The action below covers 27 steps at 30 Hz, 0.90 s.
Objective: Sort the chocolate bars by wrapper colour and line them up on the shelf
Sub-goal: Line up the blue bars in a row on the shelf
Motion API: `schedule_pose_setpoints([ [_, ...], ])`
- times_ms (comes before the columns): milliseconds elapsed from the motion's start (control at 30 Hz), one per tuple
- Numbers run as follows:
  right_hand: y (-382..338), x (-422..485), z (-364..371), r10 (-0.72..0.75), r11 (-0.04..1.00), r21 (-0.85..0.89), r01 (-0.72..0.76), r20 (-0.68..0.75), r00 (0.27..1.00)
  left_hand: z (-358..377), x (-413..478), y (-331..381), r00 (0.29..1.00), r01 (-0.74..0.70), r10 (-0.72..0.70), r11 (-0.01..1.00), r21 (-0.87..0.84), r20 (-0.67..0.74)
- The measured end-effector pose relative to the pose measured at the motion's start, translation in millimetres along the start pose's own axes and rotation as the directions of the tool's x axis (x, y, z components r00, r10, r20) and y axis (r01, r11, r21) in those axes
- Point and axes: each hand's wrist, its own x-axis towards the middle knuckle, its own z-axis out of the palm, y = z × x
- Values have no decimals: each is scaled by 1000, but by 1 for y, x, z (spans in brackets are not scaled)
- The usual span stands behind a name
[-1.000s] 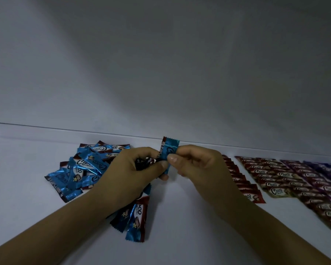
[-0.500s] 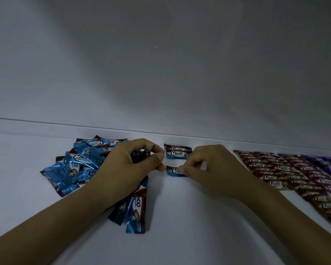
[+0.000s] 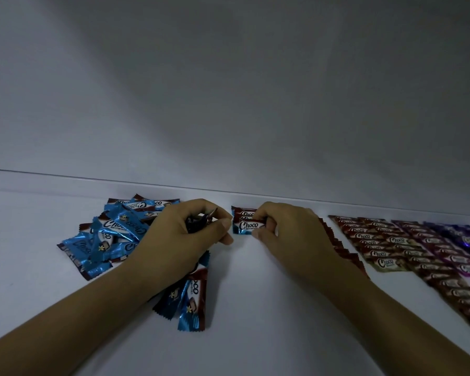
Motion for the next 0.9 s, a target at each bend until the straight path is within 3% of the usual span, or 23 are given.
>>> schedule_pose_setpoints([
  [233, 3, -4, 4, -3, 1000, -20, 2, -66, 998, 0, 1, 0, 1000, -16, 15, 1000, -11, -20],
  [300, -2, -8, 0, 39, 986, 165, -24, -88, 995, 0, 3, 0, 997, -12, 8, 999, -51, -75],
  [367, -15, -12, -7, 81, 880, 468, -82, 22, 996, 1, 4, -1, 987, -6, -11, 995, -102, -163],
  [467, -39, -18, -10, -49, 728, 678, -102, 200, 979, 0, 7, -1, 958, -21, -26, 986, -164, -285],
  [567, -58, -24, -2, -150, 726, 686, -39, 214, 965, -3, 9, -1, 931, -15, -56, 982, -190, -361],
  [633, -62, -24, -2, -128, 746, 662, -70, 245, 961, -6, 9, -3, 921, -1, -67, 985, -172, -385],
  [800, -49, -16, -9, -52, 655, 720, -229, 345, 937, -15, 8, -7, 909, 42, -98, 989, -143, -404],
  [900, -40, -11, -9, 19, 620, 736, -270, 330, 944, -15, 8, -6, 904, 53, -105, 990, -134, -415],
])
